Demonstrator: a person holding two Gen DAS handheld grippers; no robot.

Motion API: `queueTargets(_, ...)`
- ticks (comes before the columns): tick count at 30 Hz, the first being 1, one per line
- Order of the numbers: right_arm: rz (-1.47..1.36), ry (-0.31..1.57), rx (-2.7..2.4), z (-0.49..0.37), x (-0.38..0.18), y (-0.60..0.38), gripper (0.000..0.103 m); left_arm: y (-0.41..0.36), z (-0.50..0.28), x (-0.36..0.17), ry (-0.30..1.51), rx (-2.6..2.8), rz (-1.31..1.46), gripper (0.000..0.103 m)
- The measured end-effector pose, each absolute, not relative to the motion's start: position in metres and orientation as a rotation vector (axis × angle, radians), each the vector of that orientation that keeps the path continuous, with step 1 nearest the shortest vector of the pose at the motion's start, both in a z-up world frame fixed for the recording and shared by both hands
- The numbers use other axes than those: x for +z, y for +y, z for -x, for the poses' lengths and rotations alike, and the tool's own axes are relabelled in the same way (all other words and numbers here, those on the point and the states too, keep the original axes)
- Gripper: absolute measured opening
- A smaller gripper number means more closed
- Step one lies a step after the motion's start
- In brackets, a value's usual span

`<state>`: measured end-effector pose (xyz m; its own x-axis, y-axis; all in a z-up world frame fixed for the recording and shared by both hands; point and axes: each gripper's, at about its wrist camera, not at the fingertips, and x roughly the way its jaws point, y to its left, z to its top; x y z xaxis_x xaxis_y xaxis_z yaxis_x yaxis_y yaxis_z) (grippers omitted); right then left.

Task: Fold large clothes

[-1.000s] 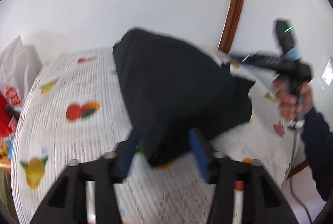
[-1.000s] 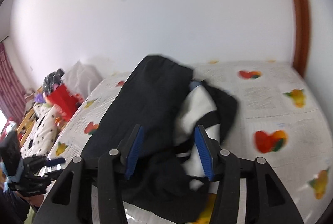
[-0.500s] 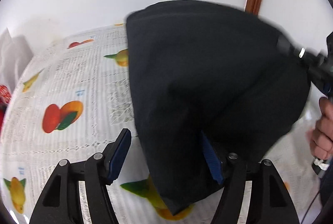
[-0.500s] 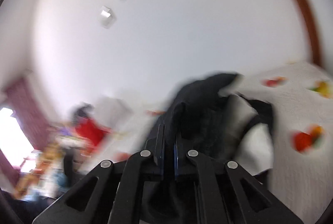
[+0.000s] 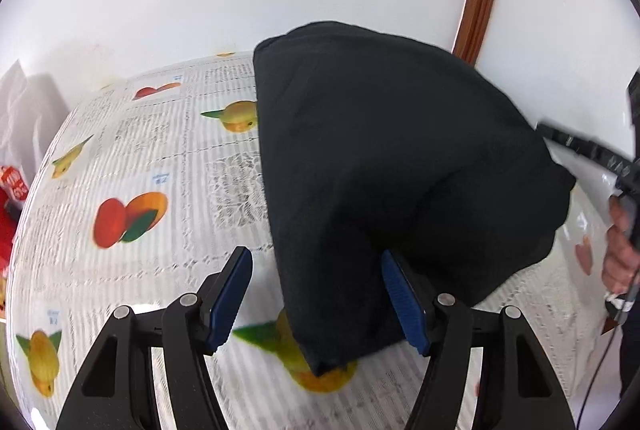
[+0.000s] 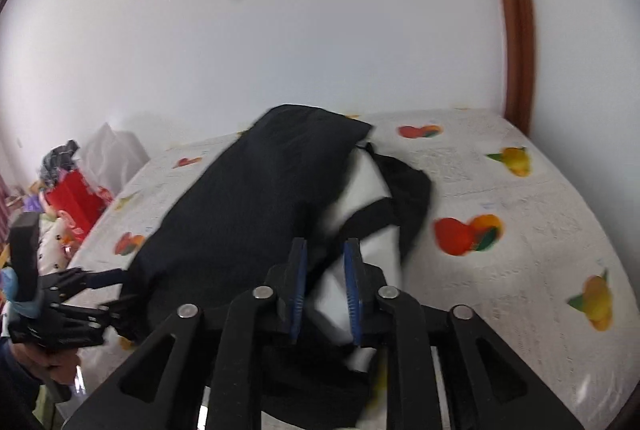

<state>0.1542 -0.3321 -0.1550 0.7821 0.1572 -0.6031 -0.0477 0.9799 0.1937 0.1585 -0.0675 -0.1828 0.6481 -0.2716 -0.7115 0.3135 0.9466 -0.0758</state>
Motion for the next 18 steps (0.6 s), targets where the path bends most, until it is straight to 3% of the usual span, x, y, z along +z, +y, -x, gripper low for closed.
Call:
queueTargets(7, -0.168, 0.795, 0.048, -0.182, -0.187, -0.343, 0.036, -0.055, -0.129, -0.165, 0.791, -0.321, -0.002, 0.065)
queueTargets(15, -0.158, 0.722, -0.041, -0.115, -0.108, -0.342, 0.037, -0.054, -0.088, -0.125, 0.742, -0.268, -0.01, 0.065)
queueTargets(18, -0.124, 0.68, -0.045, -0.084, -0.075, -0.325, 0.057, -0.06, -0.073, -0.103, 0.721, -0.259, 0.004, 0.071)
